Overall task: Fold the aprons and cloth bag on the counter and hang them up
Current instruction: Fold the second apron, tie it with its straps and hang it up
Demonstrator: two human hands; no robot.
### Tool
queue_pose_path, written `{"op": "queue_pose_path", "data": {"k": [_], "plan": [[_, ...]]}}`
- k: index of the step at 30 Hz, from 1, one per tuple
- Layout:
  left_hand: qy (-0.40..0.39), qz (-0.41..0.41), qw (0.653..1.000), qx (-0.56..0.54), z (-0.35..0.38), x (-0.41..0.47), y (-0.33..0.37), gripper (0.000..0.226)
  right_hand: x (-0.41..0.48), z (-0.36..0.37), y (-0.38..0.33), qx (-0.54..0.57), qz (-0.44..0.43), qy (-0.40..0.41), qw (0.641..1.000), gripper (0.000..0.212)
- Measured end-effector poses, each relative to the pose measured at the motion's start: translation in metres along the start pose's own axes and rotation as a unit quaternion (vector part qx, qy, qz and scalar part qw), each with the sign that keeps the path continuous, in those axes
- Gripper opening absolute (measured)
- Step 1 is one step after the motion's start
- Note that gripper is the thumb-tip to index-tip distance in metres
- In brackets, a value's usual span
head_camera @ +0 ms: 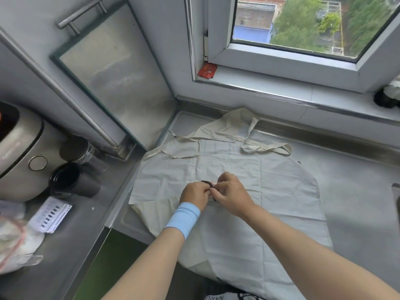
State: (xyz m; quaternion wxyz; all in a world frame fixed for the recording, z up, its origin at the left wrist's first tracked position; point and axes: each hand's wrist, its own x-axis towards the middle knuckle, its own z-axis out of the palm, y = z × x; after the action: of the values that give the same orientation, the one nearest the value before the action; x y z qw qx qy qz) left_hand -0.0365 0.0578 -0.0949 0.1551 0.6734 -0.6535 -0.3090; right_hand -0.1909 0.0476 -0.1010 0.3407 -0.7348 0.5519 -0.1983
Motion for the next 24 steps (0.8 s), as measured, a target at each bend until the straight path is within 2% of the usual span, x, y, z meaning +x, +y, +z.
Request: {"op": "queue_pose_path", "data": {"k": [7, 12, 17, 19, 21, 24], "plan": [[0.050, 0.066, 0.996, 0.041, 0.006, -0.005, -0.009, 0.016, 0.000, 0.003, 0.001, 0.036, 0.072, 0.024, 0.996, 0.020], [0.082, 0.076, 0.993, 0.034, 0.010, -0.002, -0.010, 0.012, -0.002, 0.001, -0.002, -0.039, 0.032, 0.013, 0.999, 0.011], [0.112, 0.102, 0.988, 0.021, 0.018, -0.006, -0.018, 0.022, -0.001, 0.014, -0.012, -0.002, 0.131, 0.068, 0.989, 0.011], [0.109, 0.098, 0.989, 0.032, 0.022, -0.010, -0.021, 0.018, 0.001, 0.019, -0.015, 0.030, 0.155, 0.087, 0.984, 0.020], [0.092, 0.085, 0.992, 0.005, 0.027, -0.012, -0.021, 0.015, 0.002, 0.021, -0.015, 0.018, 0.132, 0.095, 0.987, 0.027], [0.081, 0.065, 0.992, -0.067, 0.032, -0.011, -0.020, 0.011, 0.001, 0.019, -0.008, -0.053, 0.046, 0.081, 0.994, 0.026]]}}
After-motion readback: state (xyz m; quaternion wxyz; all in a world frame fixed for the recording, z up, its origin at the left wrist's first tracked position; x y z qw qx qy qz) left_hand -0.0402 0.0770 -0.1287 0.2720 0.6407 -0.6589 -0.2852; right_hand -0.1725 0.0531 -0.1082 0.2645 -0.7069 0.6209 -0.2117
